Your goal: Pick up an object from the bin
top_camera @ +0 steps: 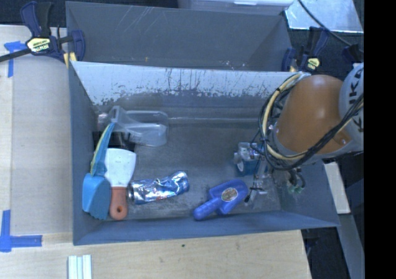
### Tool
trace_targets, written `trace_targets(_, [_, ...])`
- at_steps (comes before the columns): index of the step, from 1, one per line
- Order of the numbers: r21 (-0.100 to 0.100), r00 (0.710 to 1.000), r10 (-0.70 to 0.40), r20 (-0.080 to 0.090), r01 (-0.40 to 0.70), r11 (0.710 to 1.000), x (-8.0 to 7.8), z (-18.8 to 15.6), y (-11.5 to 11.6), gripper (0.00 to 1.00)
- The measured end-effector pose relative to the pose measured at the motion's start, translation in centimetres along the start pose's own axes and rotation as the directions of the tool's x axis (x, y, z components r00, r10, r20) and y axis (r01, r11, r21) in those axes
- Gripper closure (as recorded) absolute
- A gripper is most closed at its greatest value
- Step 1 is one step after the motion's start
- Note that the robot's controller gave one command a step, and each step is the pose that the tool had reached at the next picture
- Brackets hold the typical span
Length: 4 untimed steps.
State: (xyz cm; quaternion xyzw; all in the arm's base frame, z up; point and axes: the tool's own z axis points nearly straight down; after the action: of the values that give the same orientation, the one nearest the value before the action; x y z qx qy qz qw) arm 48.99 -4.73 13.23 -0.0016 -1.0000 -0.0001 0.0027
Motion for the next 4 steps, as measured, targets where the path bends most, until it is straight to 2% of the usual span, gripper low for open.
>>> trace_targets(1, [0.001,1.0,-0.003,0.008,0.003,1.0,-0.2,-0.4,0.0,0.0])
trace_targets(2, [0.001,0.982,-0.188,0.005,0.188,0.982,-1.0,6.3,3.2,0.0])
trace_targets(3, [0.002,0.997,-0.078,0.009,0.078,0.997,-0.6,6.2,2.7,0.0])
trace_targets(4, [0.002,0.984,-0.179,0.01,0.179,0.984,-1.1,6.1,3.1,0.0])
